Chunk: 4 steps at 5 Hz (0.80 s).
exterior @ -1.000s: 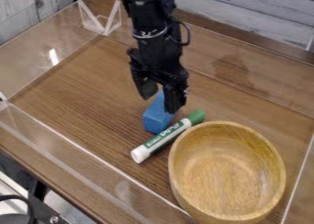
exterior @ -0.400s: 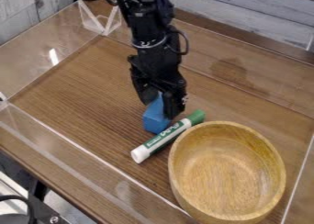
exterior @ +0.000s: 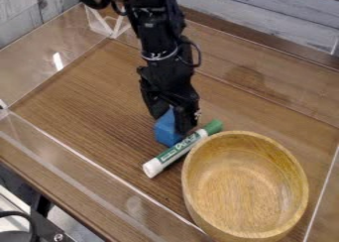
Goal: Put the blue block in the brown bowl
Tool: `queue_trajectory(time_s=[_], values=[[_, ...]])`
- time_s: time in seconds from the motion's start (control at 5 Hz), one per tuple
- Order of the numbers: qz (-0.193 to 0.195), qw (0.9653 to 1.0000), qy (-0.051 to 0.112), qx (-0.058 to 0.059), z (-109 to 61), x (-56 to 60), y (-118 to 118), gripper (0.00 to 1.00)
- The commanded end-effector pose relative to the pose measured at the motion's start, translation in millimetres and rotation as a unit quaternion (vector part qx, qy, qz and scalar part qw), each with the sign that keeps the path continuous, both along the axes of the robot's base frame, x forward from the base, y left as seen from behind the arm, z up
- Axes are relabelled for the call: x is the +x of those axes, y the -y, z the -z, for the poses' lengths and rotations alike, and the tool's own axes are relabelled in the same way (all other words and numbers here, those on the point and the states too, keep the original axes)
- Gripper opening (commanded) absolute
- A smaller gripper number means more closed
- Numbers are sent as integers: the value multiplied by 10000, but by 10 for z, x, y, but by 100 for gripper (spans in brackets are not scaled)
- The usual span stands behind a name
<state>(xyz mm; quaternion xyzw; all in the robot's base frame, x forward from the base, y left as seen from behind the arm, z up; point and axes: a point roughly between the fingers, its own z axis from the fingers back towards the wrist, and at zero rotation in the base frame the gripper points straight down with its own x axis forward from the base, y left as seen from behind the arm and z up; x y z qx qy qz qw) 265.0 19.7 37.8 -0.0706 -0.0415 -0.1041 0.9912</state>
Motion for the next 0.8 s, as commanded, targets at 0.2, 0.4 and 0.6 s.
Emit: queue_trajectory(time_s=[0.2, 0.4, 0.6], values=[[98, 9997, 207, 30, -3, 69, 6, 0], [91, 9996, 244, 53, -65, 100, 2, 0], [83, 9996, 278, 74, -130, 132, -3, 0]])
